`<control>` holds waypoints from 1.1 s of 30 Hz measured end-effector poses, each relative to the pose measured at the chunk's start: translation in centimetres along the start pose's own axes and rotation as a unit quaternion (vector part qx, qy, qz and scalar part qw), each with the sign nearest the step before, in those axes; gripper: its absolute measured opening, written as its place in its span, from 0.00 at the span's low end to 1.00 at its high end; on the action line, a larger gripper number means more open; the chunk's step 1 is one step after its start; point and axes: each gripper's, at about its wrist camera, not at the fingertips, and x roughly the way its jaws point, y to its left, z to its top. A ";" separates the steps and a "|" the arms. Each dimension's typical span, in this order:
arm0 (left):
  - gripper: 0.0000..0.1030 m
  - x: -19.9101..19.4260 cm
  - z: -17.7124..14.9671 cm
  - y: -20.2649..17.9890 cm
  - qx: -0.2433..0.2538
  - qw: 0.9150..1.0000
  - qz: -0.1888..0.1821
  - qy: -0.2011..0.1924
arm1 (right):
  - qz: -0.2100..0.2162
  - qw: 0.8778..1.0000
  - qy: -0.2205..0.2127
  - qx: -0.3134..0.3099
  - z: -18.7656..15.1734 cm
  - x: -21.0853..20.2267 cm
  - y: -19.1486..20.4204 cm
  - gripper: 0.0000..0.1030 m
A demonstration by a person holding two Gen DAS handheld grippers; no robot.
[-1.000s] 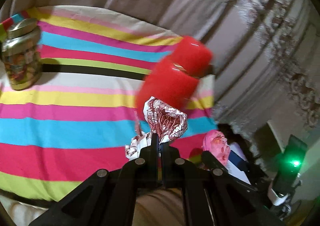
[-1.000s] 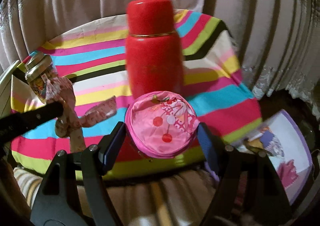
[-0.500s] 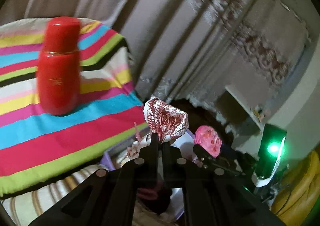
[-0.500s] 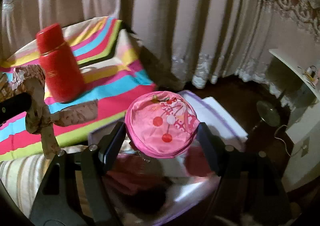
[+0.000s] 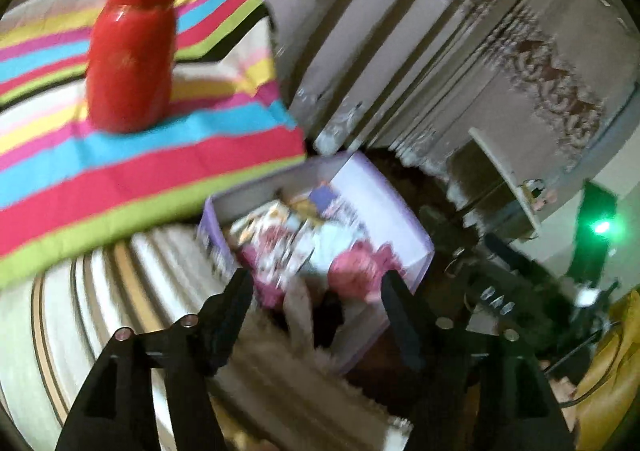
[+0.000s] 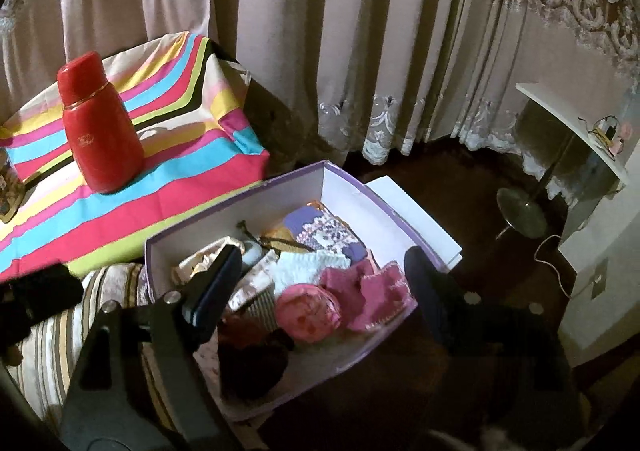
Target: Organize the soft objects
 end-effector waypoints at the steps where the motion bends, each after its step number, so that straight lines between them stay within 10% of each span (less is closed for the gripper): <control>1: 0.72 0.0 -0.6 0.2 -0.004 1.000 0.006 0.004 | 0.000 1.000 0.002 -0.002 -0.3 -0.1 -0.1 0.83; 33: 0.85 2.5 -2.4 1.0 -0.028 0.998 0.042 0.042 | -0.001 0.999 0.041 -0.008 -4.2 -0.5 -1.4 0.83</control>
